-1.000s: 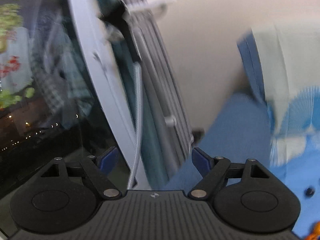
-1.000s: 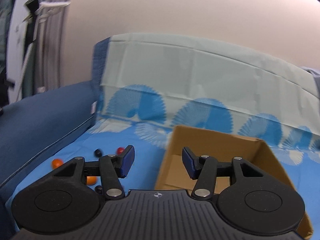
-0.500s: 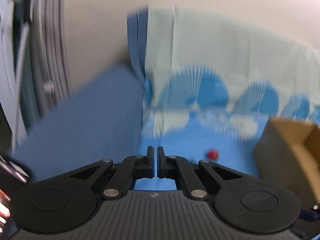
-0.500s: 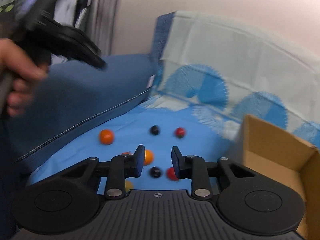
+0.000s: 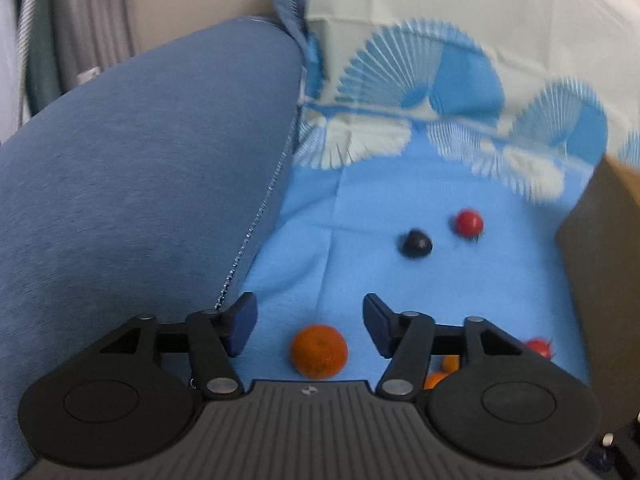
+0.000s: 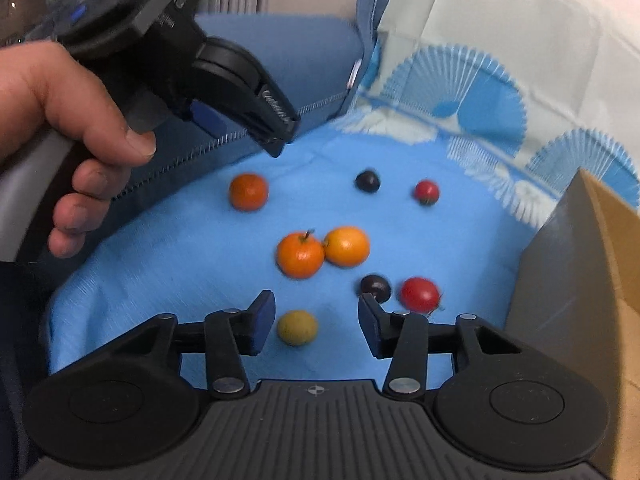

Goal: Organize fruits
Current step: 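Grasp another yellow-green fruit with the right gripper while the left gripper grasps a mandarin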

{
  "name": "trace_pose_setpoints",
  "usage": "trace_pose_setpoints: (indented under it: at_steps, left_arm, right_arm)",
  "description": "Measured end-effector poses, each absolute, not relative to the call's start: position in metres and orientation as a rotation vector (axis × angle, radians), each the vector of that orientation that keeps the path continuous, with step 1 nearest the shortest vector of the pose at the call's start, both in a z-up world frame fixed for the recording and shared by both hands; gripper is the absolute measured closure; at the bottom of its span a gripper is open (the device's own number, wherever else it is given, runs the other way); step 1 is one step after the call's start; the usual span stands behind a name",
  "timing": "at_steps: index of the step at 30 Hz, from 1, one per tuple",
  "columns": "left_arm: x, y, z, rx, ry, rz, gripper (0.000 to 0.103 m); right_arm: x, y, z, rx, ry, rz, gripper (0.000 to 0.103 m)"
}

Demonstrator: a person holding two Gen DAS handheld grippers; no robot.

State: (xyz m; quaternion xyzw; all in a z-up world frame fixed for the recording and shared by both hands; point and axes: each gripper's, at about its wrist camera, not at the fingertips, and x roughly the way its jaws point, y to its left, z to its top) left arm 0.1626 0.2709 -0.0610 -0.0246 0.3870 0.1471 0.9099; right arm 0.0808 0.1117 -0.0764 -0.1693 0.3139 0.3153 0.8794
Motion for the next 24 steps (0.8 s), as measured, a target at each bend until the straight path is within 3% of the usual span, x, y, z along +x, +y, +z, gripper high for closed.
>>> trace_pose_setpoints:
  at_steps: [7,9,10,13,15,16,24]
  left_arm:
    - [0.177,0.266,-0.079,-0.008,0.839,0.298,0.031]
    - [0.18,0.266,-0.083,-0.005,0.852,0.297,0.032]
    - [0.181,0.266,-0.084,-0.005,0.858,0.297,0.032]
    - [0.184,0.269,-0.089,0.0,0.878,0.309,0.044]
    - [0.185,0.271,-0.09,-0.003,0.894,0.311,0.064]
    - [0.184,0.273,-0.09,-0.019,0.895,0.304,0.069]
    - [0.173,0.281,-0.079,-0.162,0.882,0.241,0.071]
  right_arm:
    - [0.09,0.127,-0.1,-0.397,0.721,0.652,0.056]
    - [0.093,0.128,-0.104,-0.399,0.742,0.65,0.063]
    - [0.093,0.127,-0.105,-0.397,0.747,0.654,0.073]
    - [0.091,0.128,-0.106,-0.412,0.735,0.659,0.075]
    - [0.088,0.127,-0.104,-0.419,0.725,0.664,0.075]
    - [0.086,0.127,-0.102,-0.419,0.715,0.662,0.075]
    - [0.08,0.115,-0.084,-0.39,0.708,0.627,0.075]
